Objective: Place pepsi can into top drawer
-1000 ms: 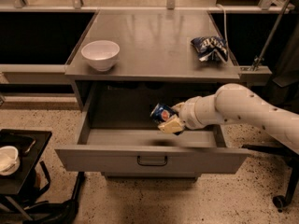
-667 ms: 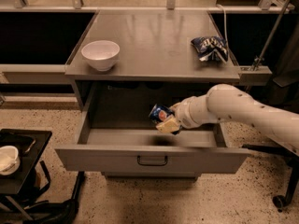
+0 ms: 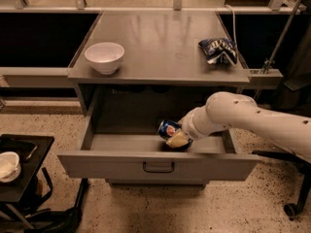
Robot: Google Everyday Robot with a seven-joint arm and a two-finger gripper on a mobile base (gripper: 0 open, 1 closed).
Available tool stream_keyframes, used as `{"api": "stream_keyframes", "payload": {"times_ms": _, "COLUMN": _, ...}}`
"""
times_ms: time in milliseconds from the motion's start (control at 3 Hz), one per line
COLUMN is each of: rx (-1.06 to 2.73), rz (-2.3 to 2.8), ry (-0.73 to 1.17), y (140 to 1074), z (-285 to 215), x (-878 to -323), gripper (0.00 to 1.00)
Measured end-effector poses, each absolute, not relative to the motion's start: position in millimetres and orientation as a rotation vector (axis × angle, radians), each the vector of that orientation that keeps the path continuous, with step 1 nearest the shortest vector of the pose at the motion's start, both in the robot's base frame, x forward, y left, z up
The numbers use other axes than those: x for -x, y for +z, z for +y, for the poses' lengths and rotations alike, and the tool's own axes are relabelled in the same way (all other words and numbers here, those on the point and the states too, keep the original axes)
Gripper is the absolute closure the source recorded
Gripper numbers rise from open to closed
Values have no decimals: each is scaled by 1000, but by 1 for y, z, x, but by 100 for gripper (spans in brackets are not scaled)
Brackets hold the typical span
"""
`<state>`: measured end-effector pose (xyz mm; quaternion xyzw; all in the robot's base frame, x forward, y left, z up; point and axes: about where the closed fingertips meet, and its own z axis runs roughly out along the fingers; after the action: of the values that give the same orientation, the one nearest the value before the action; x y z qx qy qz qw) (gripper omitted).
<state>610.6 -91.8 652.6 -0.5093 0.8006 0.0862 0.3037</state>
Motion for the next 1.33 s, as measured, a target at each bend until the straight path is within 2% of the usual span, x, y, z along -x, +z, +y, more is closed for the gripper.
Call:
{"api": "stream_keyframes", "payload": {"times_ms": 333, "rx": 1383, "rz": 2164, "ry": 231, "y": 630, "z": -93, "x": -600, "gripper": 100}}
{"api": "stream_keyframes", "payload": {"times_ms": 667, "rx": 1383, "rz": 2165, "ry": 231, "y": 630, "z": -93, "x": -599, "gripper": 81}}
{"api": "stream_keyframes", "payload": {"times_ms": 1333, "rx": 1383, "rz": 2165, "ry": 231, "y": 630, "z": -92, "x": -599, "gripper": 36}}
